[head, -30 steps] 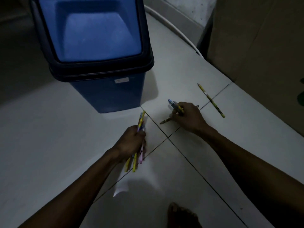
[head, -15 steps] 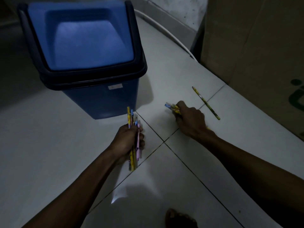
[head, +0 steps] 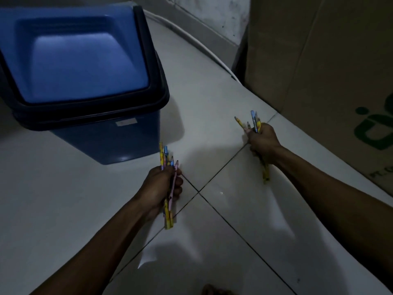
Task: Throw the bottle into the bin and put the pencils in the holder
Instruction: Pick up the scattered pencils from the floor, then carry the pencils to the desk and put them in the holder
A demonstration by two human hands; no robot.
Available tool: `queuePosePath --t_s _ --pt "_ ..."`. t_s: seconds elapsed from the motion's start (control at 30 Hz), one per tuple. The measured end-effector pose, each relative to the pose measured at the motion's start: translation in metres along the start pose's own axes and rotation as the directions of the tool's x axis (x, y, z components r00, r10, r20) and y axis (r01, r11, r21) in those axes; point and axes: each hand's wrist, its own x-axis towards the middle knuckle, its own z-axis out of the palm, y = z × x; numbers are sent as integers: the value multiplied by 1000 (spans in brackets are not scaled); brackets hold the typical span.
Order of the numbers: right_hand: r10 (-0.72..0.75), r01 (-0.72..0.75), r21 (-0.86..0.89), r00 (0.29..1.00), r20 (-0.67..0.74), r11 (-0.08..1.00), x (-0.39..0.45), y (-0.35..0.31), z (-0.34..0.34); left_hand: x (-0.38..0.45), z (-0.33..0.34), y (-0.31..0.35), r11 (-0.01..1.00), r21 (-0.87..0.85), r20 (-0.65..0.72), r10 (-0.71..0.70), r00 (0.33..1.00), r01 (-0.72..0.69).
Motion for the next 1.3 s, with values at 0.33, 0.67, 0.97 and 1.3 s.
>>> queuePosePath --t_s 0.33,0.67,0.97,1.3 --pt "-17 -71 -466 983 -183 882 24 -12 6 3 -9 3 997 53 -4 55 998 -55" --pt "-39 -68 -564 984 -175 823 17 -15 14 16 -6 7 979 188 34 73 997 -78" --pt "17 -22 15 964 264 1000 -23 -49 13 2 2 55 909 414 74 13 997 -42" --pt "147 -407 375 816 560 833 -147 -180 -63 -136 43 183 830 543 96 -212 973 128"
